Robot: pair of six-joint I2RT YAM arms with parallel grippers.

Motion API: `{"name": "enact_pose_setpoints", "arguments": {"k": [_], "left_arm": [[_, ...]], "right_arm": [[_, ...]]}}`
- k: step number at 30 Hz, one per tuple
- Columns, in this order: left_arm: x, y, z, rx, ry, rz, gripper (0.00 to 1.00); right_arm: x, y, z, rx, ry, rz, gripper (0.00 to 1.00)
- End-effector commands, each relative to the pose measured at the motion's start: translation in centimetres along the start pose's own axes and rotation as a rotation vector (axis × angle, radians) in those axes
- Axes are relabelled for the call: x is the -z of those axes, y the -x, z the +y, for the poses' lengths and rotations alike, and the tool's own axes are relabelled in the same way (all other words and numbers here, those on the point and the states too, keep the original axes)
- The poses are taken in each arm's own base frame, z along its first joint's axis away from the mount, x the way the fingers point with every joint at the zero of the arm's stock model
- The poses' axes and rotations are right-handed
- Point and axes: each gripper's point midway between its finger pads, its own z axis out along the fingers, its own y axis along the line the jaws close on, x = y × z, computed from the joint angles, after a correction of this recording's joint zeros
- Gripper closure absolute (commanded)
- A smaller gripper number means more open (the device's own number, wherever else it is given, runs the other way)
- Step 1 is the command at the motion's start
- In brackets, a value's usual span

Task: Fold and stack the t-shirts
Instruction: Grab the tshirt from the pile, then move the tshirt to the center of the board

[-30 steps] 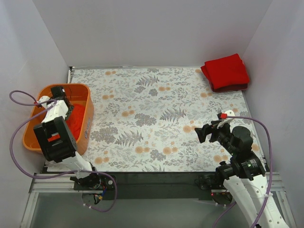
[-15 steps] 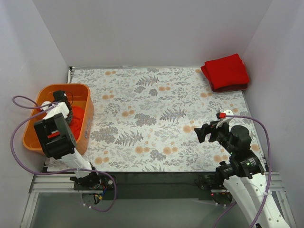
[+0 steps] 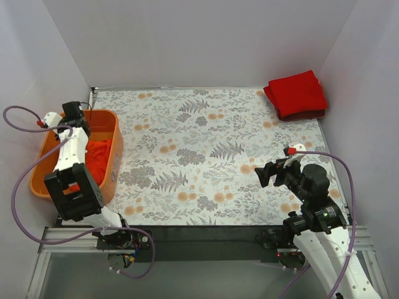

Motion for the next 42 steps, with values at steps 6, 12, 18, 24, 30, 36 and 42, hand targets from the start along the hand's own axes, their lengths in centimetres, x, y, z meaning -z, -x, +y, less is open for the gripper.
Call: {"name": "enact_pose_setpoints", "arguments": {"k": [6, 12, 18, 24, 30, 36, 42], "left_arm": [[14.6, 12.6, -5.3, 0.035, -0.256, -0.398, 1.0], [28.9, 16.7, -10.1, 0.053, -0.648, -0.547, 1.0], [43.0, 15.8, -14.7, 0.006, -1.223, -0.464, 1.0], [53.4, 10.3, -16.7, -0.091, -1.677, -0.254, 1.0], [62.0, 3.0, -17.7, -0.169, -1.989, -0.025, 1.0], [65.6, -5.2, -18.9, -0.284, -2.07, 0.134, 1.0], [55.0, -10.4, -19.5, -0.2, -1.805, 0.089, 0.98]], "right_arm": [[-0.1, 1.2, 0.1, -0.004, 0.002, -0.044, 0.02], [0.4, 2.9, 0.6, -0.005, 0.016, -0.079, 0.02], [1.3, 5.7, 1.0, 0.003, 0.021, -0.139, 0.02], [2.4, 7.3, 1.0, 0.007, 0.007, -0.183, 0.01], [3.4, 8.6, 0.6, 0.019, -0.027, -0.223, 0.02], [4.4, 9.3, -0.2, 0.026, -0.083, -0.252, 0.02], [4.7, 9.2, -0.8, 0.027, -0.119, -0.234, 0.02]]}}
